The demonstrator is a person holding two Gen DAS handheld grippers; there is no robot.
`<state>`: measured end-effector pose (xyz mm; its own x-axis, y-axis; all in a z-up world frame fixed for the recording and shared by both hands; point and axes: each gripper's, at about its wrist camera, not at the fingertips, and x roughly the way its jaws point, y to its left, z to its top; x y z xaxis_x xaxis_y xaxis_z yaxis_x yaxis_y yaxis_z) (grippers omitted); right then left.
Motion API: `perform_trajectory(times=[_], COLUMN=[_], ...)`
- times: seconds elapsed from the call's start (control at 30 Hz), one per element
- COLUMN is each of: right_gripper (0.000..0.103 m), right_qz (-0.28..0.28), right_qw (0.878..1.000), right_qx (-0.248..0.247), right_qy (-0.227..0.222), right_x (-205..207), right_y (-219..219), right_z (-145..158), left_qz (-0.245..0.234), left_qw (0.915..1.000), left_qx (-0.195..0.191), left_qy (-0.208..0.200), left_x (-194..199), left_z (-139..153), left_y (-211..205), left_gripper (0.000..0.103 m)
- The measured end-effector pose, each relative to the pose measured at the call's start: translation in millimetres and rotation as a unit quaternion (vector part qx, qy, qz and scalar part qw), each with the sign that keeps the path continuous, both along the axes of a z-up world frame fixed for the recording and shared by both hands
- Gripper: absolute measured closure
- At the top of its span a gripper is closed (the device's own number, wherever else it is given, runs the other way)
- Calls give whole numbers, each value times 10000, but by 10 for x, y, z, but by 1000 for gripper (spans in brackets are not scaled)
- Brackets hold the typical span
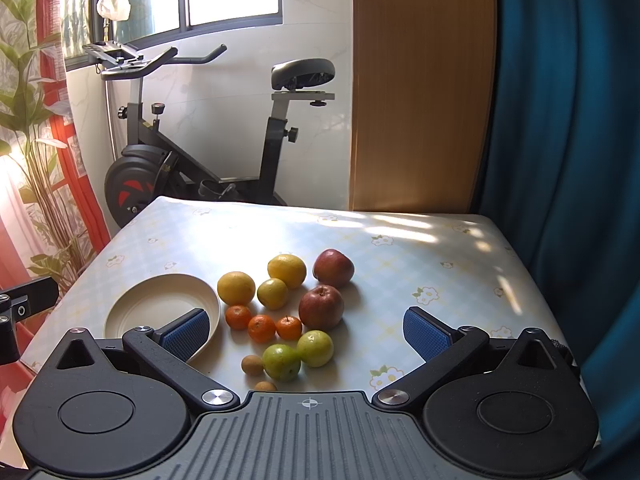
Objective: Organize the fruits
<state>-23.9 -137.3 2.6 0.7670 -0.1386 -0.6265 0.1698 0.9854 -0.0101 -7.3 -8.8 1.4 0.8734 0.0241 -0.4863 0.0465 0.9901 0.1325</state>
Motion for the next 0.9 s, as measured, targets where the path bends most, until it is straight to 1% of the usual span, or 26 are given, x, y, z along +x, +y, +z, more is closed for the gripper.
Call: perform_trajectory(times=[0.33, 0.4, 0.53, 0.57, 0.6, 0.7, 0.77, 0.83, 0.9], right_gripper=[0, 0, 0, 0, 0, 0, 0, 0, 0], right_qz=[11, 85, 126, 128, 145, 268, 279, 282, 229], right_qw=[10000, 9999, 9995, 9994, 9993, 9979, 9971, 9972, 9966], right_qx=[4, 46, 128, 134, 167, 467, 564, 381, -22], right_qy=[-13, -98, -254, -279, -314, -365, -418, -577, -787], right_x=[6, 10, 97, 121, 155, 284, 383, 454, 531], right_y=[-19, -45, -232, -276, -341, -527, -627, -663, -674], right_z=[9, 25, 54, 52, 40, -2, -36, -57, -104], left_qz=[15, 80, 219, 202, 137, -98, -95, -133, -211], left_qw=[10000, 9999, 9986, 9987, 9993, 9996, 9995, 9993, 9985], left_qx=[-23, 74, 335, 314, 205, -139, -162, -159, -212], left_qy=[-32, -91, -348, -335, -277, -218, -254, -300, -451], left_x=[11, 29, 122, 164, 224, 356, 442, 516, 569], left_z=[2, 7, 27, 33, 45, 40, 24, 2, -23], left_y=[20, 20, 48, 65, 102, 207, 229, 236, 247], left_gripper=[0, 0, 0, 1, 2, 3, 3, 3, 3])
